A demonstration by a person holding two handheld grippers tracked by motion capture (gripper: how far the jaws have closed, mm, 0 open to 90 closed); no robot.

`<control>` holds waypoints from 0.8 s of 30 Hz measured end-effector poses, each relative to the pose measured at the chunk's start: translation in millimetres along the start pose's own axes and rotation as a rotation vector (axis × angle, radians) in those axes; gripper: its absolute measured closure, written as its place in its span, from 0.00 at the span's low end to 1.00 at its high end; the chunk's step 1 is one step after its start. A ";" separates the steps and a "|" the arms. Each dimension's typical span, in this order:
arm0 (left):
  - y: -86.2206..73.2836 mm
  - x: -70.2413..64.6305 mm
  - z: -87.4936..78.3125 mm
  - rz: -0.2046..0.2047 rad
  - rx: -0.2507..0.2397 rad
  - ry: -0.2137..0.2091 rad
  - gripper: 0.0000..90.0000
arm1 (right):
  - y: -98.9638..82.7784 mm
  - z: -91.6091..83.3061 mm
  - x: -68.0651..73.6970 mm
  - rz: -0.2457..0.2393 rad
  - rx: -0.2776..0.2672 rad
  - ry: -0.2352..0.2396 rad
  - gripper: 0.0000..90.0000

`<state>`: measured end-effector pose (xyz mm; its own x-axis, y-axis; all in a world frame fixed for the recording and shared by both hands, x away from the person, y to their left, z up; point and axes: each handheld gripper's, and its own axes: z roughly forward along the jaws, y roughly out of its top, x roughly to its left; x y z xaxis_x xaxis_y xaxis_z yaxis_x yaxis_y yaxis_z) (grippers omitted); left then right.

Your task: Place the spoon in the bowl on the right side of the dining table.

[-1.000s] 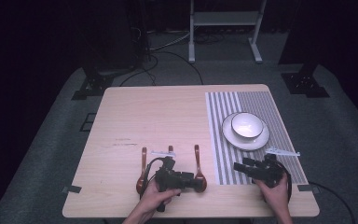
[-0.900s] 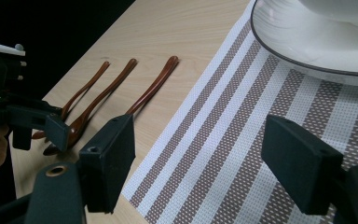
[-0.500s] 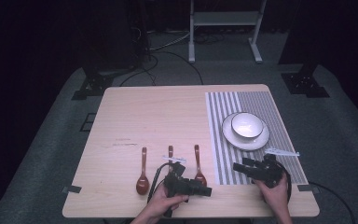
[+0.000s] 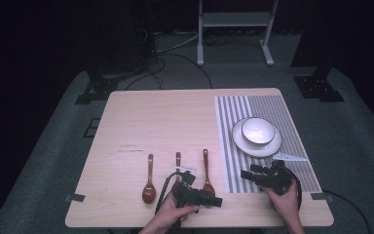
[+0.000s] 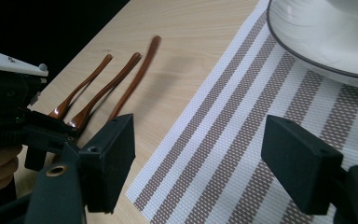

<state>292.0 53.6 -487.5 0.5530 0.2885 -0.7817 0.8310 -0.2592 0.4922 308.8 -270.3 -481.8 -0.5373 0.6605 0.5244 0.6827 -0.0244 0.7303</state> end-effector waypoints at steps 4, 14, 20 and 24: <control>-0.2 0.3 0.0 0.000 -0.002 -0.002 0.09 | 5.3 6.1 3.7 -0.009 0.022 0.012 0.28; -0.5 0.3 -0.3 0.000 -0.003 -0.002 0.09 | 25.9 25.8 13.4 -0.016 0.085 0.085 0.27; -0.4 0.7 -0.3 0.001 -0.003 -0.004 0.09 | 44.0 41.7 20.5 -0.030 0.119 0.114 0.27; -0.3 0.7 -0.4 0.001 -0.002 -0.003 0.09 | 50.2 51.0 24.1 -0.043 0.139 0.114 0.27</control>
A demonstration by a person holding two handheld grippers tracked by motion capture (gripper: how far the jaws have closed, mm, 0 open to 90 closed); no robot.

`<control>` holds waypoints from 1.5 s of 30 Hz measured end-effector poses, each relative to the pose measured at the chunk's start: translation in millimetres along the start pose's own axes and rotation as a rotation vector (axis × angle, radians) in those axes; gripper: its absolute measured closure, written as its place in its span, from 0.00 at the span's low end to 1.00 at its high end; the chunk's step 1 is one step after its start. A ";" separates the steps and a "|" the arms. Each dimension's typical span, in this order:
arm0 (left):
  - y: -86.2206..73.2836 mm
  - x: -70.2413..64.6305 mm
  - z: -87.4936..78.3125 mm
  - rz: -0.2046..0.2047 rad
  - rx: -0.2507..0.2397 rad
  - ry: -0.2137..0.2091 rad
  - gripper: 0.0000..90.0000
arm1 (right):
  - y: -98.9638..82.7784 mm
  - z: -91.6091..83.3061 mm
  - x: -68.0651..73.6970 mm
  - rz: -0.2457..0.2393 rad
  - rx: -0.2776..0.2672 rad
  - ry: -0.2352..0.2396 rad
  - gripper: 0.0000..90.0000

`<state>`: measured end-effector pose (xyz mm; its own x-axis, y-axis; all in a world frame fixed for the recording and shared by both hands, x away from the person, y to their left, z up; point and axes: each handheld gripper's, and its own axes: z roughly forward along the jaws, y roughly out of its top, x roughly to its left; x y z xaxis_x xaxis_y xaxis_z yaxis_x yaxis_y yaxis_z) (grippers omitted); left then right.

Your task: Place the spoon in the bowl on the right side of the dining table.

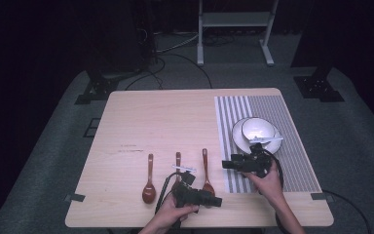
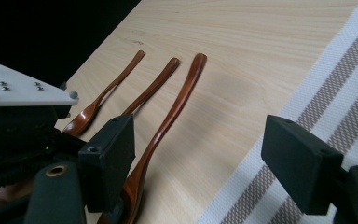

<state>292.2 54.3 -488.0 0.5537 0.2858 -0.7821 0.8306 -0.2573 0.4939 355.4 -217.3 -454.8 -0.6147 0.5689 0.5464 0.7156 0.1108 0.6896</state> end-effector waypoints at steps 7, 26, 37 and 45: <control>-0.1 -0.2 0.0 -0.001 -0.001 0.001 0.09 | 13.8 18.6 1.8 -0.013 0.025 0.004 0.27; 0.0 -1.1 0.1 0.003 0.005 0.007 0.09 | 32.1 55.7 3.0 -0.026 0.099 0.004 0.27; 0.0 -1.0 0.3 0.007 0.004 0.008 0.09 | 36.2 69.4 -0.6 -0.019 0.127 0.006 0.33; 0.1 -1.0 -0.2 0.008 0.004 0.011 0.09 | 38.4 80.2 -2.0 -0.010 0.148 0.005 0.49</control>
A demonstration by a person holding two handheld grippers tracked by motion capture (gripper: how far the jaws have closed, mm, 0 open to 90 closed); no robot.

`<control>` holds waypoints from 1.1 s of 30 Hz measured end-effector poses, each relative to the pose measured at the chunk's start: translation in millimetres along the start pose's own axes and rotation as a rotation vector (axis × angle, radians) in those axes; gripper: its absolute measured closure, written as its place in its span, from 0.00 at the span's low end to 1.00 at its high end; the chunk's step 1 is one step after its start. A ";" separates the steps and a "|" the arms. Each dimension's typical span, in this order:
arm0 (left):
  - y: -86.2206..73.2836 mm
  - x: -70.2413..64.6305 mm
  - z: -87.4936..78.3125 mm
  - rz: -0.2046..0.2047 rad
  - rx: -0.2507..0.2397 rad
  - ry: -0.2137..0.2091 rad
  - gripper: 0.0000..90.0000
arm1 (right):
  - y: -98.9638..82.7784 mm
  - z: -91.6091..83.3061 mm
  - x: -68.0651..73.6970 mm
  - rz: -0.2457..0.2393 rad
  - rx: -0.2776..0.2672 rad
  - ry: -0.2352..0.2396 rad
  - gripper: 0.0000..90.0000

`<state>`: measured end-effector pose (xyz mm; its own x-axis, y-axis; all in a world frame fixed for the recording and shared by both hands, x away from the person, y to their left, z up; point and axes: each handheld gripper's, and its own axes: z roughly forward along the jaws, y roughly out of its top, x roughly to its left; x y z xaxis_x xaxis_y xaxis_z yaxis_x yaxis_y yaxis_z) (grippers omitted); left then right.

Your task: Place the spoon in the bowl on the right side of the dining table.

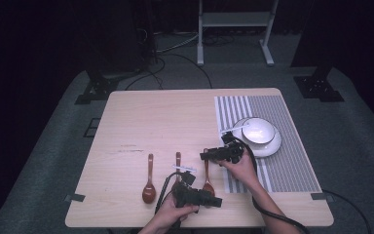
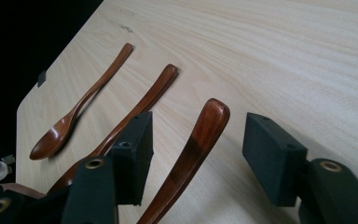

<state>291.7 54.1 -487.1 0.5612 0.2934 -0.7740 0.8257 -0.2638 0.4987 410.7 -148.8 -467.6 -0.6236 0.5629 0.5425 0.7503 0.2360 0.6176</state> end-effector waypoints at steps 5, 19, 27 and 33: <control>-0.1 -0.2 0.2 0.002 -0.002 0.002 0.09 | -0.2 1.4 -0.4 0.013 0.005 -0.001 0.62; 0.2 -1.0 -0.7 0.016 0.005 0.015 0.09 | -1.1 -5.0 -5.0 0.087 -0.037 0.068 0.84; 2.1 -3.0 -5.1 0.028 -0.014 0.017 0.09 | 0.7 -10.0 -6.2 0.137 -0.058 0.129 0.91; 5.0 -5.5 -11.3 0.039 -0.032 0.008 0.09 | 2.6 -16.2 -5.9 0.163 -0.073 0.158 0.93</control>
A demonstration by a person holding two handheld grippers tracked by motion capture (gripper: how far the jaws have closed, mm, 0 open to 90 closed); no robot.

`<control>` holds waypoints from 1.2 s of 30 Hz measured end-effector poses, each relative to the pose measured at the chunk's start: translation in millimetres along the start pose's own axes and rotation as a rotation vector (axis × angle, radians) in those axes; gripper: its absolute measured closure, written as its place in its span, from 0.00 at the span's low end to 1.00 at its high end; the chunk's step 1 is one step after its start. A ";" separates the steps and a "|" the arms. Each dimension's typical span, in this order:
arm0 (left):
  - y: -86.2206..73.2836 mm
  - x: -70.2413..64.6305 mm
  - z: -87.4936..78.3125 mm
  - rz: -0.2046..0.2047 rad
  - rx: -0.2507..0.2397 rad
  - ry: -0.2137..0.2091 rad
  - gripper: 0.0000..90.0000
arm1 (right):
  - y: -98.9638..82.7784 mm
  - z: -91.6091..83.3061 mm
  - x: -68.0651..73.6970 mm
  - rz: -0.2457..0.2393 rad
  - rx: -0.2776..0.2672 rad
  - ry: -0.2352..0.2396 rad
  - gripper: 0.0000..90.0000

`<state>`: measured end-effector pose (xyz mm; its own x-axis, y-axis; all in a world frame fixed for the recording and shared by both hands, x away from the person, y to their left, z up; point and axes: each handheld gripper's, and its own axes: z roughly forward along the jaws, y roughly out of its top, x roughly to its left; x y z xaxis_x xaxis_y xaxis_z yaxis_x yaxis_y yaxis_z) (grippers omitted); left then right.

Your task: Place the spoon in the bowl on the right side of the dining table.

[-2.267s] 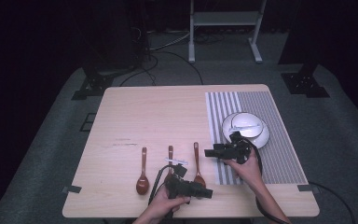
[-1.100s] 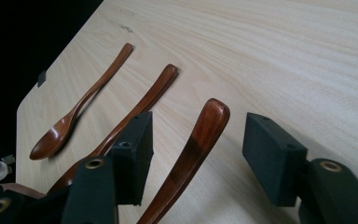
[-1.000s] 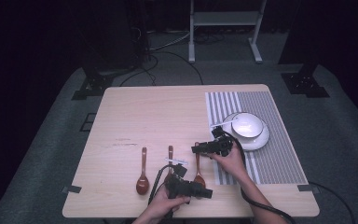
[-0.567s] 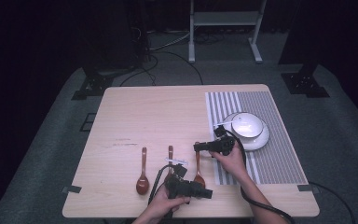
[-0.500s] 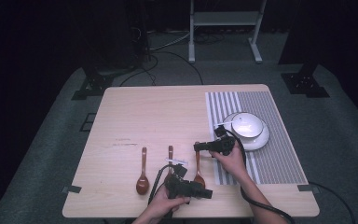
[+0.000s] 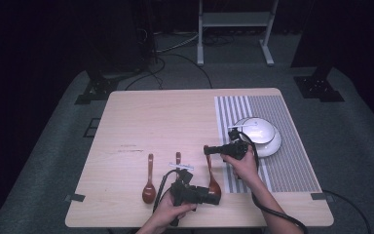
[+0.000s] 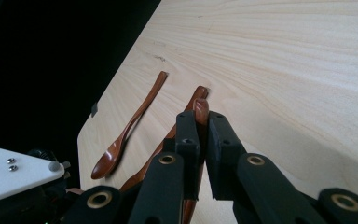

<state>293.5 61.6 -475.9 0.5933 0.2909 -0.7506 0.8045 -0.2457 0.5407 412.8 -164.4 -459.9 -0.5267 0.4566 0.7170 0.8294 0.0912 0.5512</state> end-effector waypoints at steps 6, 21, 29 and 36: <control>3.1 -0.4 -8.3 -0.001 -0.023 0.008 0.09 | 1.3 -5.6 0.8 0.013 -0.014 0.010 0.93; 11.4 -1.0 -32.1 0.020 -0.089 0.031 0.09 | 11.3 -36.7 3.6 0.039 -0.102 0.008 0.93; 12.5 -0.3 -36.7 0.022 -0.099 0.036 0.09 | 18.6 -61.7 1.8 0.060 -0.163 -0.019 0.93; 12.9 0.6 -38.9 0.017 -0.103 0.042 0.09 | 23.4 -83.7 -3.4 0.091 -0.221 -0.045 0.93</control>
<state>305.2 94.6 -454.7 0.6061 0.3262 -0.7254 0.7913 -0.1550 0.5914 418.4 -237.9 -413.7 -0.4388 0.4937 0.7508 0.8094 -0.1456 0.5689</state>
